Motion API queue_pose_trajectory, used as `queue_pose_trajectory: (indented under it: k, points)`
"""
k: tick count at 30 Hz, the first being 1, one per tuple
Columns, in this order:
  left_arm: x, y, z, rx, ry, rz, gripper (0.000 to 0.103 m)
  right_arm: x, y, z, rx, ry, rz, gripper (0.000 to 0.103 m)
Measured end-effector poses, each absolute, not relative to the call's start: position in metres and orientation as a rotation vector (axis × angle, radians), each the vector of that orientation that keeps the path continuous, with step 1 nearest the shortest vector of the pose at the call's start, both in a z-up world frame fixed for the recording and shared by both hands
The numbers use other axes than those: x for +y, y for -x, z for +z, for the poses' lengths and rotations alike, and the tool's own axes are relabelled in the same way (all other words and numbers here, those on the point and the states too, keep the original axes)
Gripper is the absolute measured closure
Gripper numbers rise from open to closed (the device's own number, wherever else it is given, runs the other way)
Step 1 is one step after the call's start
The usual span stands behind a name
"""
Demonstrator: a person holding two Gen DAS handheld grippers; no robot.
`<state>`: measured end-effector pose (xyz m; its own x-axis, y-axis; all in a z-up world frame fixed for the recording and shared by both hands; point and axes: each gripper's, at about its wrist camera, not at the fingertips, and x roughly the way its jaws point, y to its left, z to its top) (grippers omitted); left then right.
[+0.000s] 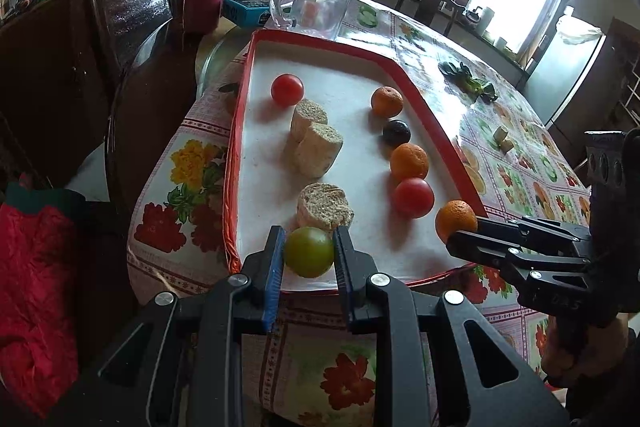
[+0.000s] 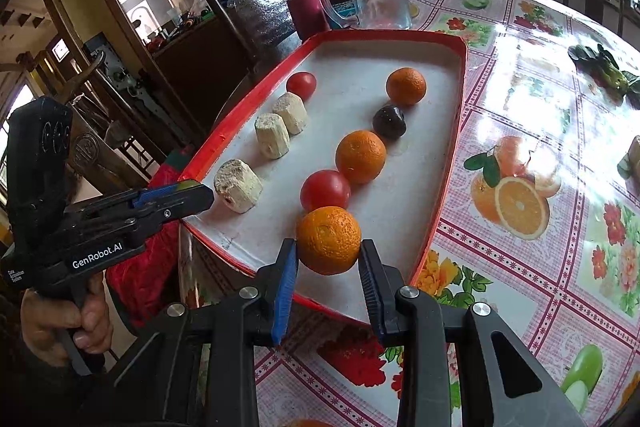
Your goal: Organize fruits
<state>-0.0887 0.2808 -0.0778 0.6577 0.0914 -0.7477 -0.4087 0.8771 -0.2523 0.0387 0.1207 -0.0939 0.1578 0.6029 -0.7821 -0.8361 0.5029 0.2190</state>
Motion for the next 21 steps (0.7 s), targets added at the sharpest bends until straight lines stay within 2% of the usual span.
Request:
queue_pose_trajectory:
  k: [9, 11, 13, 21]
  points:
    - [0.281, 0.084, -0.079, 0.83, 0.431, 0.298, 0.08, 0.122, -0.04, -0.097, 0.967, 0.293, 1.058, 0.068]
    - [0.28, 0.083, -0.077, 0.829, 0.435, 0.297, 0.069, 0.119, -0.04, -0.096, 0.964, 0.283, 1.064, 0.065]
    - [0.277, 0.083, -0.074, 0.825, 0.427, 0.299, 0.052, 0.114, -0.039, -0.092, 0.954, 0.273, 1.066, 0.063]
    - [0.266, 0.079, -0.066, 0.821, 0.382, 0.313, 0.05, 0.068, -0.054, -0.076, 0.906, 0.196, 1.009, 0.061]
